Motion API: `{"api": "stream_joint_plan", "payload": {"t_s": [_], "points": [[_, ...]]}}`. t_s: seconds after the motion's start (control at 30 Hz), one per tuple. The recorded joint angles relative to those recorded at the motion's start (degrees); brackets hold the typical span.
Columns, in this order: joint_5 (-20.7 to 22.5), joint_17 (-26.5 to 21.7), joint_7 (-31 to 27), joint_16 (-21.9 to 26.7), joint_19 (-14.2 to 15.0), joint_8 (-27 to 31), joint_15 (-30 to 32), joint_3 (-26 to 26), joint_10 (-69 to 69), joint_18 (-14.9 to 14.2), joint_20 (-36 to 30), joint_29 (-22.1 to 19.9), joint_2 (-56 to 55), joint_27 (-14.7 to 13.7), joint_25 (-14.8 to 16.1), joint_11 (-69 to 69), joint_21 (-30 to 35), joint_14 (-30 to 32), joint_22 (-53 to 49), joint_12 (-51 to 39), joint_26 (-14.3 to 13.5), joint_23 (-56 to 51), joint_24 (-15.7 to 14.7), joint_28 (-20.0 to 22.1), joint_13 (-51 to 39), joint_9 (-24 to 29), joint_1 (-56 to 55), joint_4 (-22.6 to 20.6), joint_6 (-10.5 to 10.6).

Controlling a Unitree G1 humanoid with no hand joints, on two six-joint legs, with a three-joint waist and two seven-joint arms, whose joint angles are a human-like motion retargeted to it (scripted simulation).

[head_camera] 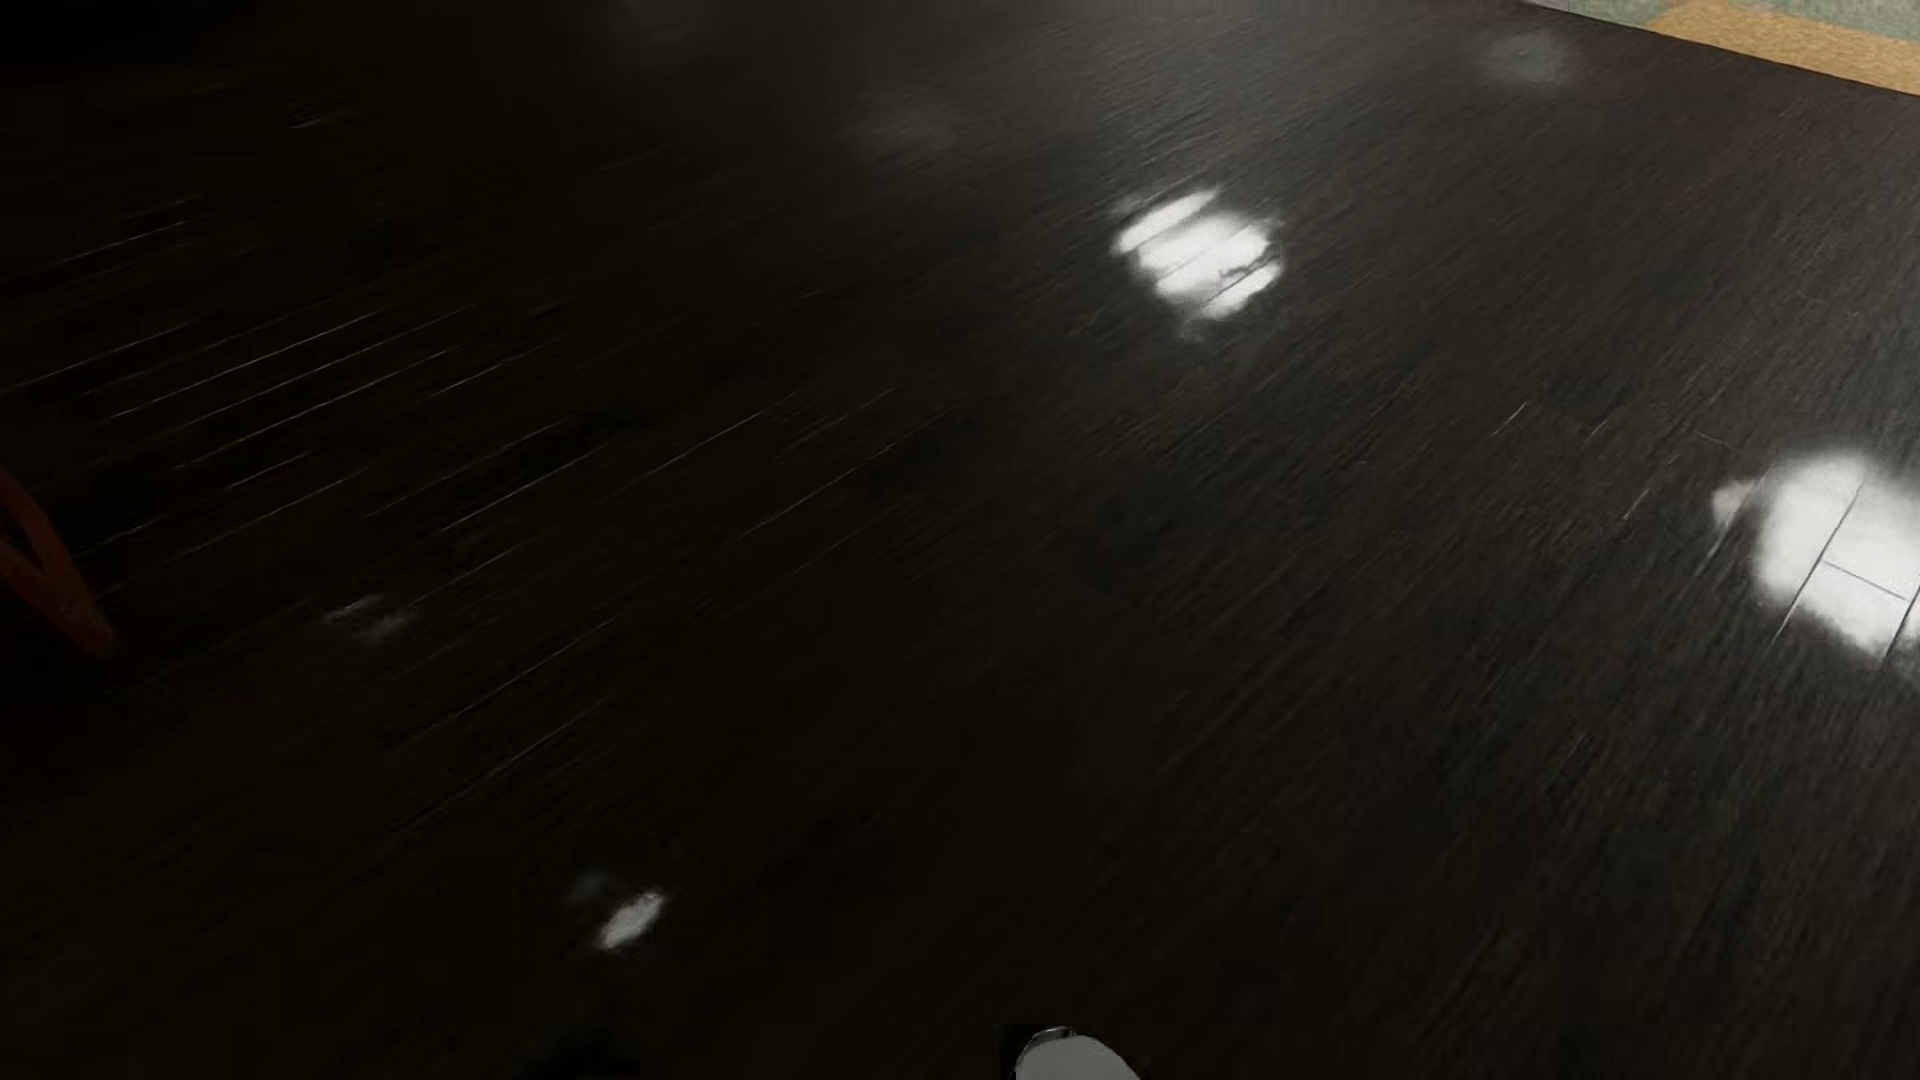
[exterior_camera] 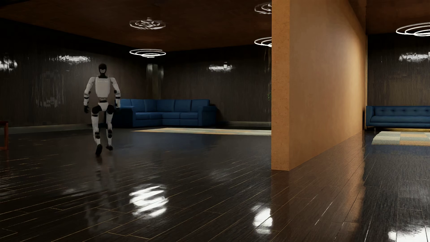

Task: Walk to the sofa

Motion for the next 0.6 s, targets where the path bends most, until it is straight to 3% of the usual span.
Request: {"api": "stream_joint_plan", "payload": {"t_s": [0.03, 0.07, 0.1, 0.17, 0.2, 0.27, 0.37, 0.4, 0.43, 0.47, 0.5, 0.57, 0.6], "points": [[2.6, 0.2, 0.0, -0.8, 0.0, 0.0, 14.0, 1.1, 6.0, 0.0, 0.6, 0.0, -1.6, 0.0, 0.0, 2.7, 1.1, 7.0, 1.1, 0.7, 0.0, 0.5, 0.0, 0.0, 0.1, -1.1, -1.8, 2.4, 1.8], [6.2, 0.0, 0.0, -1.7, 0.0, 0.0, 18.9, 3.8, 15.8, 0.0, 0.3, 0.0, -1.5, 0.0, 0.0, 8.7, 2.9, 16.0, 3.7, 2.3, 0.0, 1.0, 0.0, 0.0, -0.1, -0.7, -3.7, 3.9, 3.1], [7.9, 0.0, 0.0, -2.4, 0.0, 0.0, 18.0, 5.3, 26.8, 0.0, -0.2, 0.0, 1.4, 0.0, 0.0, 10.9, 2.0, 20.8, 6.0, 3.1, 0.0, 1.4, 0.0, 0.0, -1.6, 0.1, -8.9, 4.6, 3.9], [11.1, 0.1, 0.0, -2.6, 0.0, 0.0, 13.3, 8.6, 45.3, 0.0, -5.5, 0.0, 12.3, 0.0, 0.0, 7.9, 0.1, 6.9, 10.4, 2.9, 0.0, -0.7, 0.0, 0.0, -5.5, 2.7, -21.2, 3.8, 3.5], [11.3, 0.2, 0.0, -2.6, 0.0, 0.0, 8.8, 11.9, 47.0, 0.0, -7.0, 0.0, 18.4, 0.0, 0.0, 4.9, -1.1, 0.8, 12.1, 4.2, 0.0, -1.7, 0.0, 0.0, -7.6, 2.4, -26.4, 2.4, 2.2], [9.2, -1.6, 0.0, -1.8, 0.0, 0.0, 0.9, 19.7, 38.1, 0.0, -8.4, 0.0, 30.3, 0.0, 0.0, -1.1, -4.4, -3.9, 12.6, 7.6, 0.0, -11.1, 0.0, 0.0, -10.0, 3.4, -33.7, -0.1, -0.6], [6.3, -2.9, 0.0, -1.1, 0.0, 0.0, -10.7, 26.4, 4.3, 0.0, -8.8, 0.0, 41.7, 0.0, 0.0, -5.9, -9.9, -3.7, 13.1, 11.6, 0.0, -19.3, 0.0, 0.0, -16.8, 2.2, -39.0, 0.0, -2.2], [6.4, -3.2, 0.0, -1.5, 0.0, 0.0, -13.5, 27.7, -5.1, 0.0, -8.5, 0.0, 43.1, 0.0, 0.0, -6.1, -12.1, 7.0, 14.3, 12.3, 0.0, -21.0, 0.0, 0.0, -19.2, 1.0, -39.5, 0.3, -1.9], [5.5, -3.6, 0.0, -1.5, 0.0, 0.0, -16.2, 28.6, -26.8, 0.0, -8.6, 0.0, 45.3, 0.0, 0.0, -5.8, -13.9, 20.4, 14.3, 13.3, 0.0, -22.6, 0.0, 0.0, -20.9, -0.1, -41.3, 2.1, -1.6], [4.4, -4.1, 0.0, -2.0, 0.0, 0.0, -16.8, 29.3, -30.7, 0.0, -9.3, 0.0, 48.1, 0.0, 0.0, -5.2, -14.1, 14.2, 16.5, 13.1, 0.0, -23.5, 0.0, 0.0, -22.6, 0.5, -42.8, 2.9, -1.4], [3.2, -4.2, 0.0, -2.2, 0.0, 0.0, -15.5, 30.1, -5.1, 0.0, -9.4, 0.0, 50.7, 0.0, 0.0, -3.7, -14.2, -4.0, 17.5, 13.4, 0.0, -23.4, 0.0, 0.0, -22.8, 0.9, -45.7, 3.2, -1.2], [1.0, -2.9, 0.0, -2.4, 0.0, 0.0, -4.3, 30.8, 6.4, 0.0, -9.9, 0.0, 50.5, 0.0, 0.0, 7.1, -14.8, -11.2, 20.5, 13.7, 0.0, -22.6, 0.0, 0.0, -20.3, -0.6, -48.1, 0.7, -2.0], [-2.4, -1.4, 0.0, -2.2, 0.0, 0.0, 5.7, 29.4, 9.8, 0.0, -11.9, 0.0, 48.6, 0.0, 0.0, 17.6, -13.7, -13.7, 23.3, 13.0, 0.0, -19.0, 0.0, 0.0, -18.5, 0.5, -44.2, -3.0, -4.6]]}}
